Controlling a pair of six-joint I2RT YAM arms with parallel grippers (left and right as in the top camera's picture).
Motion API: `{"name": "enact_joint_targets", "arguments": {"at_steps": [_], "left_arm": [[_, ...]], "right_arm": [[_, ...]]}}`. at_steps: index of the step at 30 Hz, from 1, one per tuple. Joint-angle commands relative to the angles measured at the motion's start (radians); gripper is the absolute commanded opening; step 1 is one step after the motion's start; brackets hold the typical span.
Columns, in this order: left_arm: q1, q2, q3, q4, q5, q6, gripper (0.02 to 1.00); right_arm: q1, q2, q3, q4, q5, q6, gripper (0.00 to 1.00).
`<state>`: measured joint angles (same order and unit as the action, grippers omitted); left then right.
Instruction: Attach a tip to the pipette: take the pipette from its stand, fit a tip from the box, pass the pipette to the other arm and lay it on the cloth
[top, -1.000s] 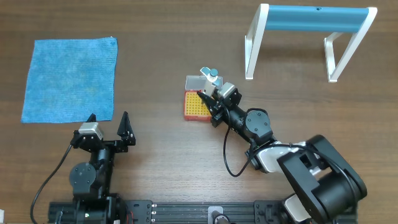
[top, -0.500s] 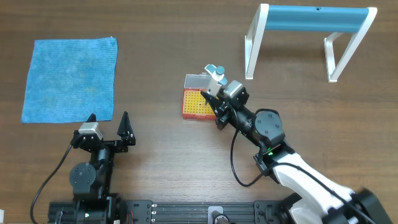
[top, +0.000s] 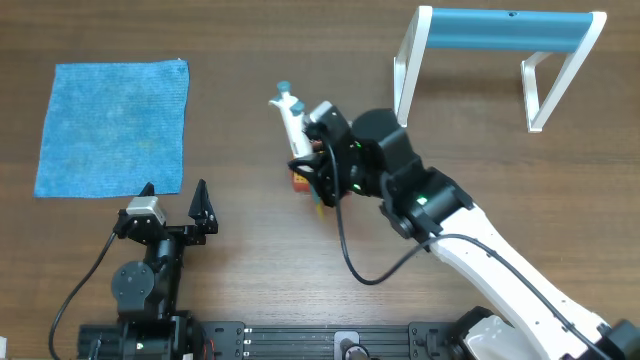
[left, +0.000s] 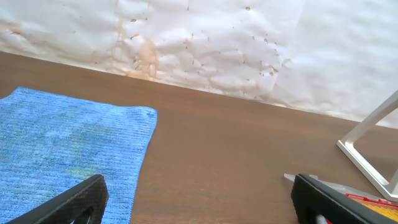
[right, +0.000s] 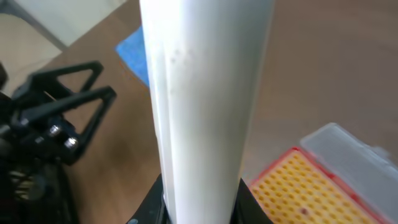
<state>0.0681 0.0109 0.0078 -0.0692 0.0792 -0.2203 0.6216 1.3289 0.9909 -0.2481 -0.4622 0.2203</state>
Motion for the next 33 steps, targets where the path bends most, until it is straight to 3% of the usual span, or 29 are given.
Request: {"name": "enact_joint_targets", "arguments": {"at_steps": [1, 5, 9, 14, 17, 20, 21, 27, 33], "left_arm": [[-0.003, -0.006, -0.002, -0.006, 0.004, 0.016, 0.954], [-0.003, -0.006, -0.002, -0.006, 0.004, 0.016, 0.956], [-0.003, -0.006, -0.002, -0.006, 0.004, 0.016, 0.954], [-0.003, -0.006, -0.002, 0.000, 0.017, -0.007, 0.956], [-0.003, -0.006, -0.002, 0.024, 0.150, -0.338, 0.954], [-0.003, -0.005, -0.002, 0.020, 0.356, -0.840, 0.954], [-0.003, -0.003, -0.002, 0.020, 0.366, -0.993, 0.956], [-0.003, -0.004, -0.002, 0.056, 0.293, -1.163, 0.956], [-0.003, 0.048, -0.002, 0.317, 0.405, -1.218, 0.954]], "right_arm": [[0.006, 0.007, 0.025, 0.120, -0.109, 0.151, 0.075], [0.006, 0.007, 0.025, 0.164, -0.134, 0.158, 0.075], [0.006, 0.007, 0.025, 0.164, -0.134, 0.233, 0.075], [0.006, 0.007, 0.025, 0.165, -0.133, 0.500, 0.075], [0.006, 0.007, 0.025, 0.164, -0.133, 0.505, 0.075], [0.005, 0.008, 0.025, 0.144, -0.129, 0.505, 0.075], [0.005, 0.011, 0.025, 0.139, -0.123, 0.505, 0.077], [0.008, 0.012, 0.025, 0.084, -0.280, 0.553, 0.077], [0.008, 0.012, 0.025, 0.084, -0.354, 0.511, 0.077]]}}
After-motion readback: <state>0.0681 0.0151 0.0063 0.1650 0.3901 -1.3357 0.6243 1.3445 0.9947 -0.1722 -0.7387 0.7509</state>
